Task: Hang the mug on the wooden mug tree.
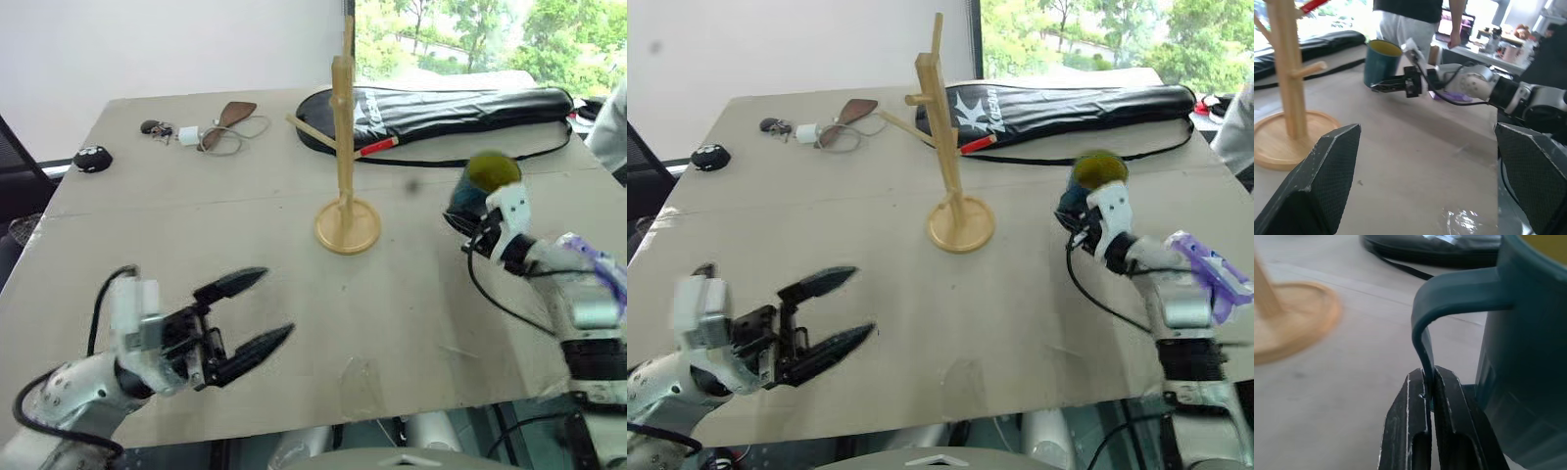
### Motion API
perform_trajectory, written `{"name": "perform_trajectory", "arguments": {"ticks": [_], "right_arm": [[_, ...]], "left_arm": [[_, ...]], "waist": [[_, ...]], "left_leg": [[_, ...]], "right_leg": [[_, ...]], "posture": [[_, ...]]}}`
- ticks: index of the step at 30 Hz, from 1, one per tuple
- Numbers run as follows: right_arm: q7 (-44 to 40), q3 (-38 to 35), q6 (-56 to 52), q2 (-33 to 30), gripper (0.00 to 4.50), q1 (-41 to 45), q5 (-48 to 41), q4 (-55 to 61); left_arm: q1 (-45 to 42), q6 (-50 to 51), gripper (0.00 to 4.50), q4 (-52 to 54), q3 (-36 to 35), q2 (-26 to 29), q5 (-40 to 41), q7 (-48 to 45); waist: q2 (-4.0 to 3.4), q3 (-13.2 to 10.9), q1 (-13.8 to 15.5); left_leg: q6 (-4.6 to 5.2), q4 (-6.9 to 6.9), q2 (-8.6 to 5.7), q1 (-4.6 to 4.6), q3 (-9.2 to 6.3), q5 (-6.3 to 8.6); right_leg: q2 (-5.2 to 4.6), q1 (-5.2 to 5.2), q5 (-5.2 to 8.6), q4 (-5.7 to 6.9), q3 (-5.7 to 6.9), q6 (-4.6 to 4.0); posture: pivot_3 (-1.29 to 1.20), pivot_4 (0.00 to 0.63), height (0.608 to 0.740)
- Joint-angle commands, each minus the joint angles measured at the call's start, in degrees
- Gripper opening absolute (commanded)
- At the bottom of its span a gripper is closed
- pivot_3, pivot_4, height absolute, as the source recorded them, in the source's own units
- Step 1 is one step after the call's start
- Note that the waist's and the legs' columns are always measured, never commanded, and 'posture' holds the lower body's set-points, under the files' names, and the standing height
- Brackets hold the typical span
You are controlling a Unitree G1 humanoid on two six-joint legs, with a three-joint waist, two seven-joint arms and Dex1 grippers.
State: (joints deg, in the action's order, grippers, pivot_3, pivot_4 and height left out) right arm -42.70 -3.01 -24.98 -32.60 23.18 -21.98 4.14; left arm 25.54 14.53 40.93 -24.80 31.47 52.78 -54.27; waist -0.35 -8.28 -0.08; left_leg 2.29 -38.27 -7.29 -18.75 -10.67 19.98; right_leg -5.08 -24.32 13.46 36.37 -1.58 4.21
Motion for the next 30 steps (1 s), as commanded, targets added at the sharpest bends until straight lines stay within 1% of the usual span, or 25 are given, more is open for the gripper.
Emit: {"name": "perform_trajectory", "arguments": {"ticks": [1, 3, 5, 9, 14, 20, 25, 26, 28, 30], "right_arm": [[-2.30, 1.59, -8.44, -2.56, 0.05, 8.05, -4.53, 10.66], [-2.17, 3.06, -12.69, -3.51, 0.05, 11.30, -5.06, 12.18], [-1.78, 4.04, -17.11, -3.98, 0.05, 14.56, -6.10, 13.20], [-2.37, 6.38, -22.71, -4.92, 0.05, 19.29, -6.90, 14.22], [-3.42, 9.91, -23.18, -5.34, 0.05, 22.58, -5.21, 12.98], [-3.95, 11.56, -22.35, -4.17, 0.05, 24.16, -4.21, 11.82], [-3.97, 13.27, -22.02, -2.33, 0.05, 26.19, -2.79, 9.90], [-5.46, 14.47, -21.32, -2.60, 0.05, 26.55, -2.34, 9.65], [-5.38, 14.80, -21.07, -1.58, 0.05, 26.77, -1.96, 8.84], [-5.82, 15.50, -19.56, -1.63, 0.59, 26.67, -0.77, 8.70]], "left_arm": [[0.19, -5.71, 4.50, -1.06, -1.86, -2.24, -0.67, -2.91], [0.02, -6.18, 4.50, -1.51, -2.73, -2.62, 0.99, -3.58], [-0.05, -5.74, 4.50, -1.19, -3.88, -1.67, 2.78, -3.87], [-1.16, -3.64, 4.50, 1.23, -5.22, 0.50, 6.71, -1.01], [-2.96, -2.38, 4.50, 1.54, -2.70, 0.79, 5.98, 1.63], [-3.29, -1.76, 4.50, 2.96, -1.11, 0.53, 5.40, 3.97], [-2.17, -2.21, 4.50, 3.71, -0.50, -0.28, 4.59, 4.62], [-1.55, -2.59, 4.50, 3.73, -0.56, -0.59, 4.34, 4.40], [-0.60, -3.07, 4.50, 3.99, -0.64, -1.07, 4.09, 4.25], [0.08, -3.35, 4.50, 4.49, -0.61, -1.41, 3.90, 4.52]], "waist": [[0.22, 0.07, -0.40], [0.36, 0.16, -0.27], [0.47, 0.22, 0.02], [0.46, 0.18, 0.94], [0.46, 0.17, 0.78], [0.46, 0.17, 0.44], [0.46, 0.17, 0.36], [0.46, 0.17, 0.32], [0.46, 0.17, 0.25], [0.46, 0.17, 0.17]], "left_leg": [[-0.01, 0.00, 0.11, 0.00, -0.01, 0.00], [-0.03, 0.07, 0.19, 0.00, -0.12, 0.02], [-0.04, 0.09, 0.20, -0.03, -0.24, 0.03], [0.05, -0.02, 0.11, -0.16, -0.25, 0.08], [0.05, 0.03, 0.12, -0.18, -0.27, 0.08], [0.05, 0.04, 0.13, -0.18, -0.19, 0.08], [0.05, 0.04, 0.14, -0.18, -0.21, 0.08], [0.05, 0.04, 0.13, -0.18, -0.20, 0.08], [0.05, 0.04, 0.13, -0.18, -0.20, 0.08], [0.05, 0.04, 0.13, -0.18, -0.20, 0.08]], "right_leg": [[0.07, 0.00, 0.00, -0.01, 0.05, -0.01], [0.10, 0.02, -0.01, -0.06, 0.19, -0.06], [0.10, 0.07, -0.01, -0.14, 0.28, -0.07], [0.03, 0.07, -0.03, -0.26, 0.34, -0.06], [0.05, 0.06, -0.03, -0.39, 0.40, -0.06], [0.06, 0.05, -0.03, -0.43, 0.34, -0.06], [0.06, 0.05, -0.03, -0.42, 0.36, -0.06], [0.06, 0.05, -0.03, -0.42, 0.35, -0.06], [0.06, 0.05, -0.03, -0.42, 0.35, -0.06], [0.06, 0.05, -0.03, -0.43, 0.35, -0.06]], "posture": [[0.00, 0.150, 0.740], [0.00, 0.150, 0.740], [0.00, 0.150, 0.740], [0.00, 0.150, 0.740], [0.00, 0.150, 0.740], [0.00, 0.150, 0.740], [0.00, 0.150, 0.740], [0.00, 0.150, 0.740], [0.00, 0.150, 0.740], [0.00, 0.150, 0.740]]}}
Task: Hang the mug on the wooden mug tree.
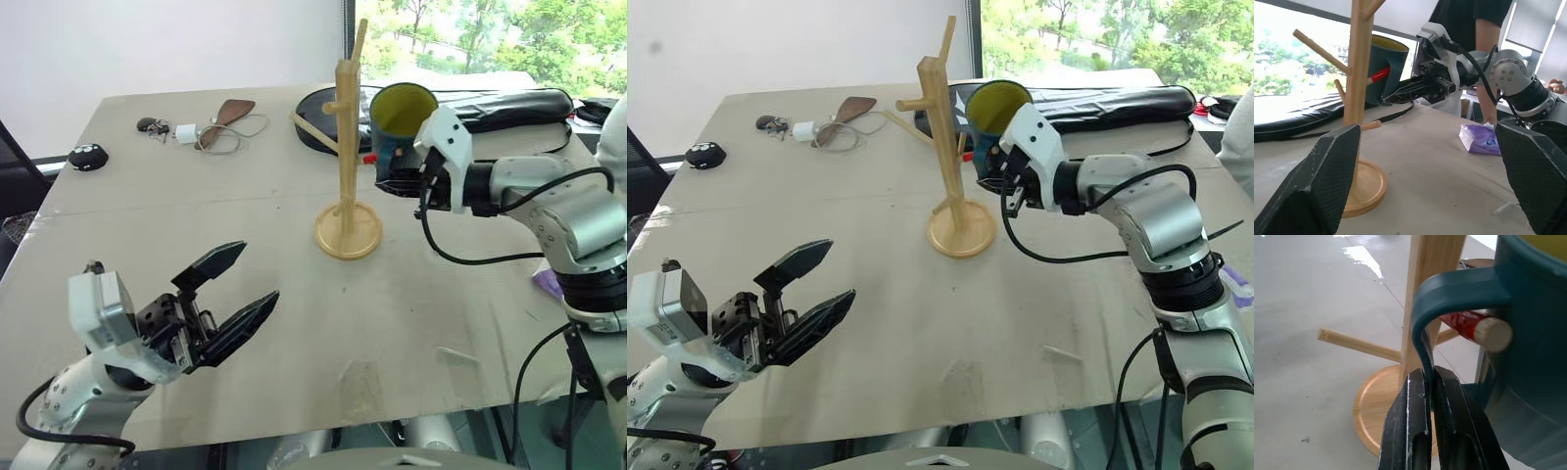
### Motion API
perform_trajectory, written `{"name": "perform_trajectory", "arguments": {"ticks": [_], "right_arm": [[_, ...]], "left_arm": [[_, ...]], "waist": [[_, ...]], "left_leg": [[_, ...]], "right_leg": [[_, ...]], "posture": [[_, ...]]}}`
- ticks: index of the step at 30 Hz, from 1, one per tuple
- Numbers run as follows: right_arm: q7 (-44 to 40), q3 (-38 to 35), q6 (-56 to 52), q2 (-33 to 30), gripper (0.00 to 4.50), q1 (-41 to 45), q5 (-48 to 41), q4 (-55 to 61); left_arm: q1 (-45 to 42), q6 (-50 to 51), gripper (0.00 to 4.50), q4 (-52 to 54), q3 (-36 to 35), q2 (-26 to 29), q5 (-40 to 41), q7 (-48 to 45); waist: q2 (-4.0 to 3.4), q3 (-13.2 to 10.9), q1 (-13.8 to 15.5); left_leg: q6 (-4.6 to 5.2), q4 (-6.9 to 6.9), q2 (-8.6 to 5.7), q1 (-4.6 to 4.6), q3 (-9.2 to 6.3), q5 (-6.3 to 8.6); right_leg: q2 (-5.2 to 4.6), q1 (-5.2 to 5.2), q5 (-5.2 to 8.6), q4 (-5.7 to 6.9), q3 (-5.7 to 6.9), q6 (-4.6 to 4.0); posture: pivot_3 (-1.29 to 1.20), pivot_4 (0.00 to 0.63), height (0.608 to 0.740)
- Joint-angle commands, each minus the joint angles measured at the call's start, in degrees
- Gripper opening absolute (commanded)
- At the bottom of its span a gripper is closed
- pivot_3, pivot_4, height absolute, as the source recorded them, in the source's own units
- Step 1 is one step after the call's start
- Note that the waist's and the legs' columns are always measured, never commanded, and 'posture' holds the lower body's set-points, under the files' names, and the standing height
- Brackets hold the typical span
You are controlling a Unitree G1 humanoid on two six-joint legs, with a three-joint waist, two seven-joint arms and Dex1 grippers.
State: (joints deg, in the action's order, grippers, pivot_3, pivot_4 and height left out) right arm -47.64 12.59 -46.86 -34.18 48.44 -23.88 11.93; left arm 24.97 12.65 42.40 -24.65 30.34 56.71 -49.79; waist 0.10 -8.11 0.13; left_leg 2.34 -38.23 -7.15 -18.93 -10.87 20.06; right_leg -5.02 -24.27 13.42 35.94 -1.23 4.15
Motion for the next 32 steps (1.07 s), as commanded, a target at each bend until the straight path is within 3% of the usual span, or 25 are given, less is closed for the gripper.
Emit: {"name": "perform_trajectory", "arguments": {"ticks": [1, 7, 15, 21, 25, 32], "right_arm": [[-1.11, 0.10, 2.80, -0.16, 0.89, 1.31, 1.54, 0.95], [-3.65, -8.04, 0.67, -3.63, 3.71, -3.34, -4.98, 9.44], [-1.07, -18.61, -2.32, -7.83, 3.71, -14.07, -11.93, 19.76], [-1.54, -27.50, 2.93, -10.18, 3.71, -33.69, -11.91, 25.38], [-1.00, -33.44, 14.30, -6.80, 3.71, -55.19, -4.76, 25.51], [2.42, -32.51, 22.45, -2.28, 3.71, -65.76, -0.50, 25.35]], "left_arm": [[0.87, -1.59, 4.50, 3.17, -0.72, -0.39, -0.12, 0.11], [1.39, -0.33, 4.50, 2.77, -1.15, 0.63, -0.39, 1.62], [2.24, 2.23, 4.50, -0.40, -0.51, 2.82, -1.45, 1.47], [5.00, 2.36, 4.50, -3.92, -0.05, 3.70, -5.92, -0.64], [7.75, 0.27, 4.50, -9.70, -0.70, 3.16, -11.53, -2.39], [8.10, -3.29, 4.50, -15.36, -1.10, 2.15, -16.56, -4.01]], "waist": [[0.00, 0.00, -0.03], [0.01, 0.00, 0.72], [0.01, 0.00, 0.69], [0.02, 0.01, 0.95], [0.04, 0.04, 1.46], [-0.02, 0.00, 0.77]], "left_leg": [[0.00, 0.00, 0.00, 0.00, 0.00, 0.00], [0.00, -0.01, 0.00, -0.01, -0.05, 0.00], [0.00, -0.01, 0.00, -0.06, -0.12, 0.00], [0.00, 0.00, -0.01, -0.06, -0.11, 0.00], [0.00, 0.01, 0.00, -0.04, -0.15, 0.01], [-0.01, -0.09, 0.02, 0.33, 0.02, 0.01]], "right_leg": [[0.00, 0.00, 0.00, 0.00, 0.00, 0.00], [-0.01, 0.01, 0.00, 0.01, 0.04, 0.00], [-0.01, 0.02, 0.00, -0.01, 0.11, 0.00], [-0.02, 0.03, 0.00, -0.03, 0.13, 0.01], [-0.02, 0.07, 0.00, -0.03, 0.18, 0.01], [0.05, 0.40, -0.12, 0.06, -0.03, 0.03]], "posture": [[0.00, 0.150, 0.740], [0.00, 0.150, 0.740], [0.00, 0.150, 0.740], [0.00, 0.150, 0.740], [0.00, 0.150, 0.740], [0.00, 0.150, 0.740]]}}
